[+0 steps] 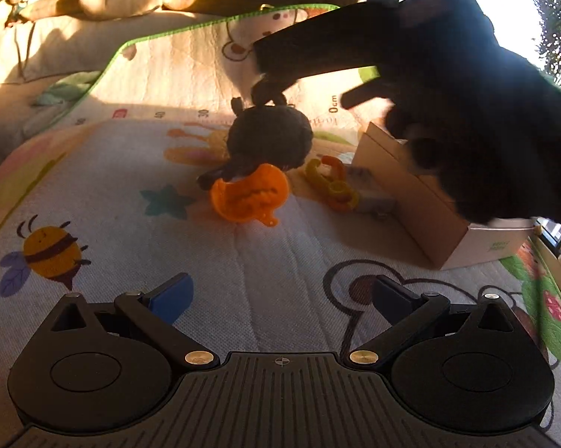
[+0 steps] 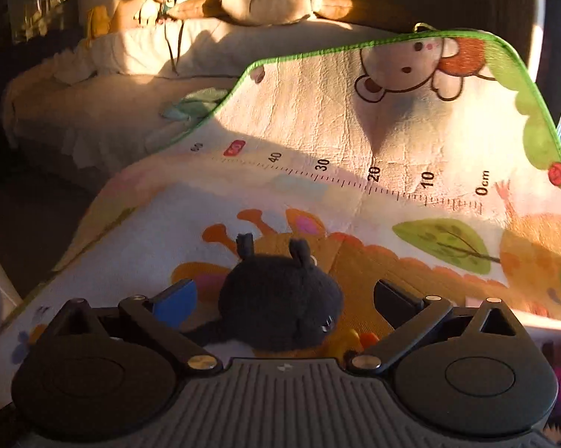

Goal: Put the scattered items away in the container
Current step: 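Grasp the black plush toy with the right tool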

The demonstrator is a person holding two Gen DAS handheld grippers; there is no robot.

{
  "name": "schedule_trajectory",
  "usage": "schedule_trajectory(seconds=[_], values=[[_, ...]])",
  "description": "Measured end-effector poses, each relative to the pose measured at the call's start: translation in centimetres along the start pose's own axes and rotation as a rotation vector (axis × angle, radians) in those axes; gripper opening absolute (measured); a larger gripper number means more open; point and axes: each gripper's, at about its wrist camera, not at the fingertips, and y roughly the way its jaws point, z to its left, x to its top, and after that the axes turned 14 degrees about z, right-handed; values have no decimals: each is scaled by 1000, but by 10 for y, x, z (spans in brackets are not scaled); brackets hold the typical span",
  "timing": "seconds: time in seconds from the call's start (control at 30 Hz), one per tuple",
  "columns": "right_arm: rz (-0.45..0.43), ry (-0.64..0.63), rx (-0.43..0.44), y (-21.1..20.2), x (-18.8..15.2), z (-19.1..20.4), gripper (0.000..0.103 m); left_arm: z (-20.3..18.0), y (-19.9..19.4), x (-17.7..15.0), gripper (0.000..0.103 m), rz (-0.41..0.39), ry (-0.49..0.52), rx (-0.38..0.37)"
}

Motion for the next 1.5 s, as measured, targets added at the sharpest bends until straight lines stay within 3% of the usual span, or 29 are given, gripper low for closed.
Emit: schedule_trajectory(seconds=[0.1,0.2,0.3,0.43,0.53,0.67,0.83,1.03,1.3,1.4,1.5], values=[[82,0,-9,34,7,4,101,2,-1,0,103,-2,-9,-9],[95,-3,-33,42,1,5,86,2,-1,-1,103,-4,-13,-15],[9,11,-32,9,-8,-1,85,3,-2,-1,103,-6,-17,-21],[-108,18,34,-68,-33,-14,85,4,-2,-1,103,-6,-20,-25],[-148,-7,72,-121,-72,-21,85,5,-2,-1,103,-6,-22,-27],[-108,-16,88,-158,-140,-31,85,4,-2,0,103,-3,-17,-19],[-11,24,33,-167,-225,-37,85,-3,0,1,103,13,13,23],[42,129,75,-159,-290,-48,85,-14,3,1,103,48,46,107],[-70,186,84,-152,-318,-59,92,-32,12,4,103,118,104,221],[-153,233,136,-159,-324,-69,94,-32,10,6,103,116,78,213],[-241,301,174,-168,-332,-83,98,-39,-1,15,103,50,98,115]])
